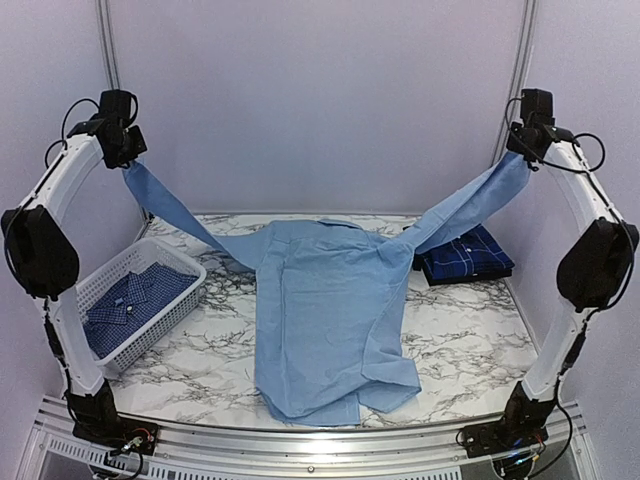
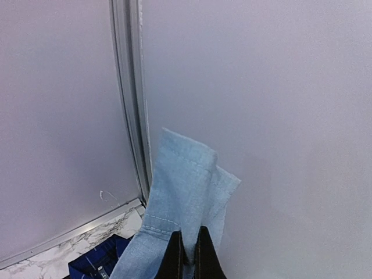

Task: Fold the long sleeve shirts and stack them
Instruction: Flatten out the crumpled shirt at the center of the board.

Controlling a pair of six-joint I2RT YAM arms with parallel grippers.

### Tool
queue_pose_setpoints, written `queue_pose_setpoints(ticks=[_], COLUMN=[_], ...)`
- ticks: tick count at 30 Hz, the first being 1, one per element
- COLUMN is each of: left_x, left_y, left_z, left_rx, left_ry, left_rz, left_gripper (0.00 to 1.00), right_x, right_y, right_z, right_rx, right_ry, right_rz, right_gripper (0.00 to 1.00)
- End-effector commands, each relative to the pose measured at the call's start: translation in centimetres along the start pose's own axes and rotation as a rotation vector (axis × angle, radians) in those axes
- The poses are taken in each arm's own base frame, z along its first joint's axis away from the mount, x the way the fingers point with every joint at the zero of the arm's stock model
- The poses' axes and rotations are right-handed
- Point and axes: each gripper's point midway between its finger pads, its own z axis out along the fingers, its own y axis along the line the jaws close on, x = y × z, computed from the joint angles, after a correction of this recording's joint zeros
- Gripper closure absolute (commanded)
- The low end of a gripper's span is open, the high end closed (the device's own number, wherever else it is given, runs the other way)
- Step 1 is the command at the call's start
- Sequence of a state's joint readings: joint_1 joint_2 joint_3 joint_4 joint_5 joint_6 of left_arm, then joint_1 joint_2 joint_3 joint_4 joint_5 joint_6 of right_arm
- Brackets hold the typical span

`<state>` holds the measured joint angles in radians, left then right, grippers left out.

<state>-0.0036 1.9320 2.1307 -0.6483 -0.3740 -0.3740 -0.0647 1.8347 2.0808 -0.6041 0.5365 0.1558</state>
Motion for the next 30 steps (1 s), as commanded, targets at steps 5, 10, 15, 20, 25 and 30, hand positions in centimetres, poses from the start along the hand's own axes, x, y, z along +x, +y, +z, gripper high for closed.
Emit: queue_pose_setpoints(ticks=[5,10,15,20,25,30], left_x=[-0.1,2.6,5.4,10.5,16.3,21.1], left_y=[1.7,-1.0,-6.5,-11.3,-15.5,-18.9], left_z=[1.9,2.3,0.7,0.2,-1.6,-3.6], left_rx=[-0.012,0.105,0.222,0.302,0.348,0.409], left_ry=[0.050,0.134,0.172,0.254,0.323,0.384], left_rz=[0.015,0.035,0.148,0.237,0.324,0.386], left_gripper=[1.00,1.00,0.95,0.94,0.93,0.55], right_x=[-0.7,3.5,7.9,10.8,13.3,15.1], right_y=[2.7,6.3,9.5,11.7,12.8,13.7], right_z=[1.1,0.7,-1.6,-4.2,-7.3,-11.3], right_rx=[-0.107,-0.257,-0.311,-0.371,-0.393,-0.416], right_ry=[-0.014,0.061,0.114,0.163,0.203,0.217], right_rz=[-0.025,-0.048,-0.132,-0.182,-0.246,-0.279], right_gripper=[1.00,1.00,0.95,0.82,0.68,0.39])
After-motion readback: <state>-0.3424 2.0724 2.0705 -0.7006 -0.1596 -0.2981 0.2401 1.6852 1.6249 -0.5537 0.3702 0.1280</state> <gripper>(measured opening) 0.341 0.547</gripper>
